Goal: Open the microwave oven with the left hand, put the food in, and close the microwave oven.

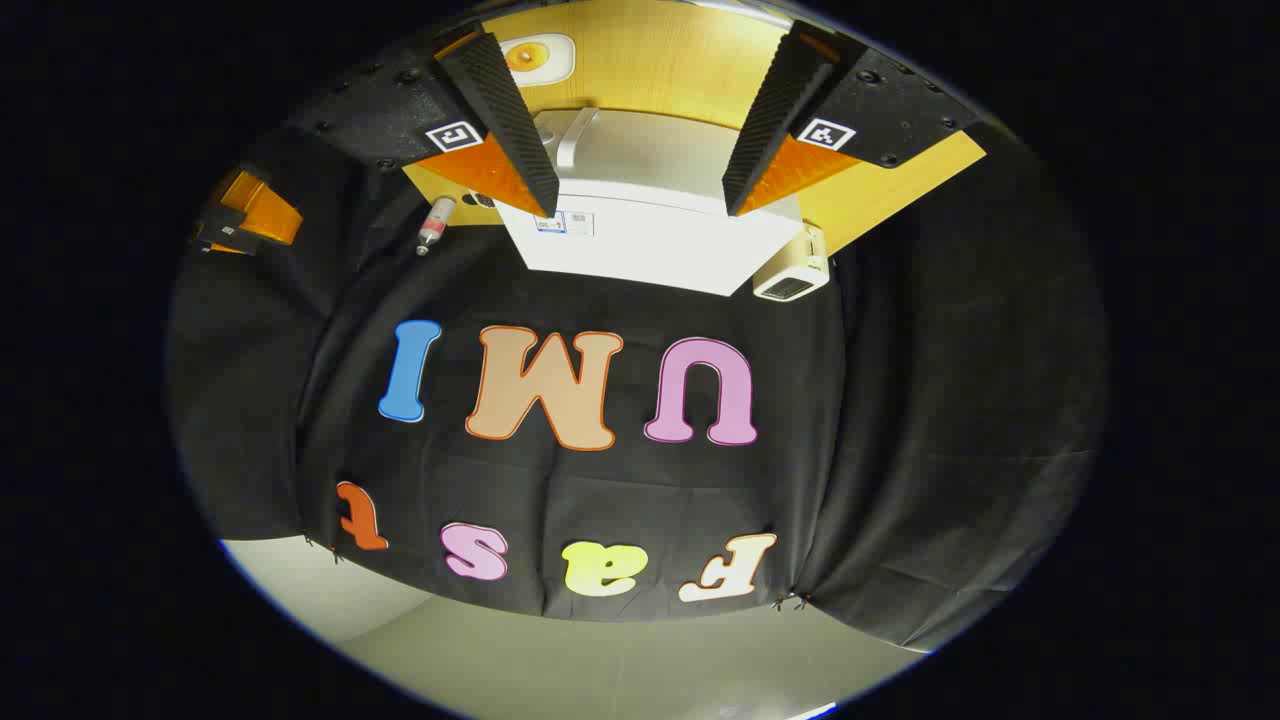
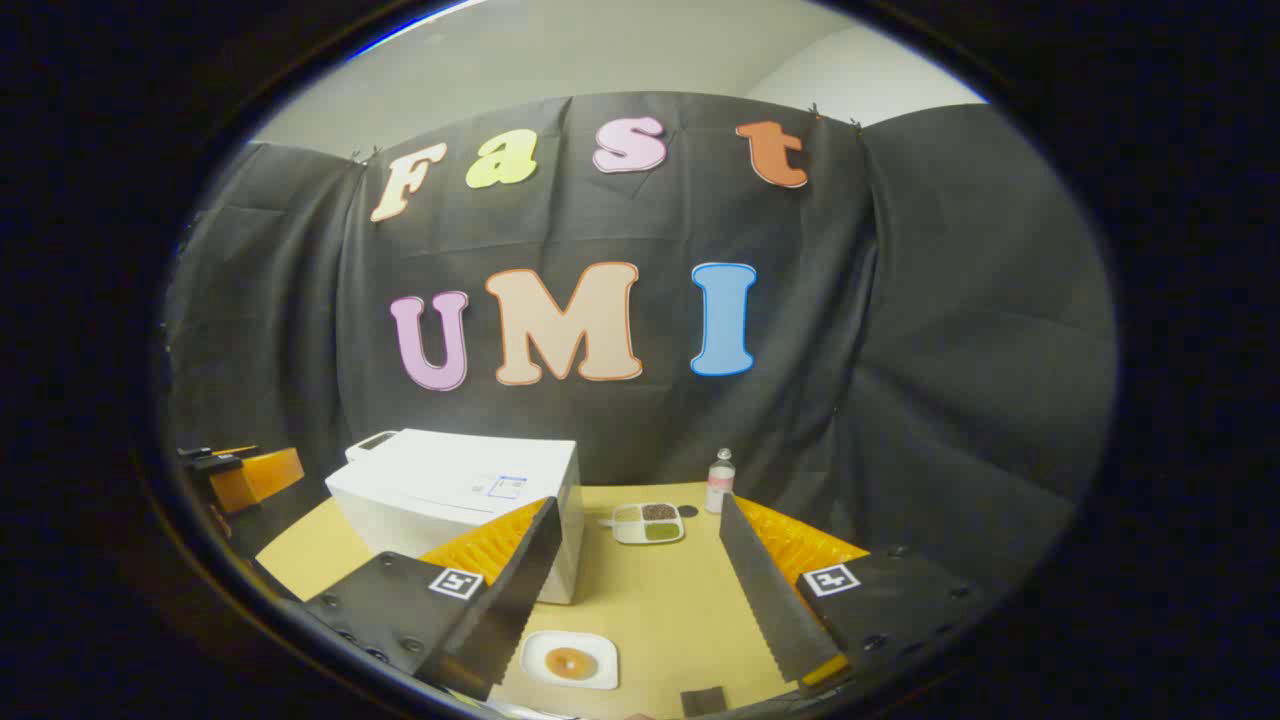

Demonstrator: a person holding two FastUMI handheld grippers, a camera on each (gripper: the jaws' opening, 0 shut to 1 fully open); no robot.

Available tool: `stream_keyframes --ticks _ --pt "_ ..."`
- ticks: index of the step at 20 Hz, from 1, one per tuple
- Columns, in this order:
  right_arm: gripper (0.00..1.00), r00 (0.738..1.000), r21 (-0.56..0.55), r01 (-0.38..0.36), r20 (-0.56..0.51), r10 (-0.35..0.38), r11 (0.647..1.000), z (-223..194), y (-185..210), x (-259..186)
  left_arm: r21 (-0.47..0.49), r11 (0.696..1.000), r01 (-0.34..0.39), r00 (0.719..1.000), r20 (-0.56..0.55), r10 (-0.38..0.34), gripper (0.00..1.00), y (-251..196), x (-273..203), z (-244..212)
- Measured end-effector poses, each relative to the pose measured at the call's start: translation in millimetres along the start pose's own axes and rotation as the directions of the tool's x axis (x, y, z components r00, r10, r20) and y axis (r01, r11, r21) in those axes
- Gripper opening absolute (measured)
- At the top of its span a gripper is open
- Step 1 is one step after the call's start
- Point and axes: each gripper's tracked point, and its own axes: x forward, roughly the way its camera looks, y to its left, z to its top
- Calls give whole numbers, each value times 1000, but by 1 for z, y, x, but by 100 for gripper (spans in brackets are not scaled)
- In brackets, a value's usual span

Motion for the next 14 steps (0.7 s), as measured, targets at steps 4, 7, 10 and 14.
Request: stream_keyframes --ticks 4,7,10,14 --pt "97 999 0 12 -32 -12 1000 -8 -7 6 11 999 -34 999 -20 34 98 4 3 -6" --pt "97 999 23 20 -44 -19 1000 -12 -13 11 1 999 -53 998 -41 53 98 7 6 -11" --pt "97 998 32 32 -53 -30 999 -14 -19 14 17 998 -65 997 -47 66 99 11 9 -14" --pt "97 998 32 34 -57 -32 999 -15 -21 16 42 996 -73 995 -60 75 99 13 12 -18"
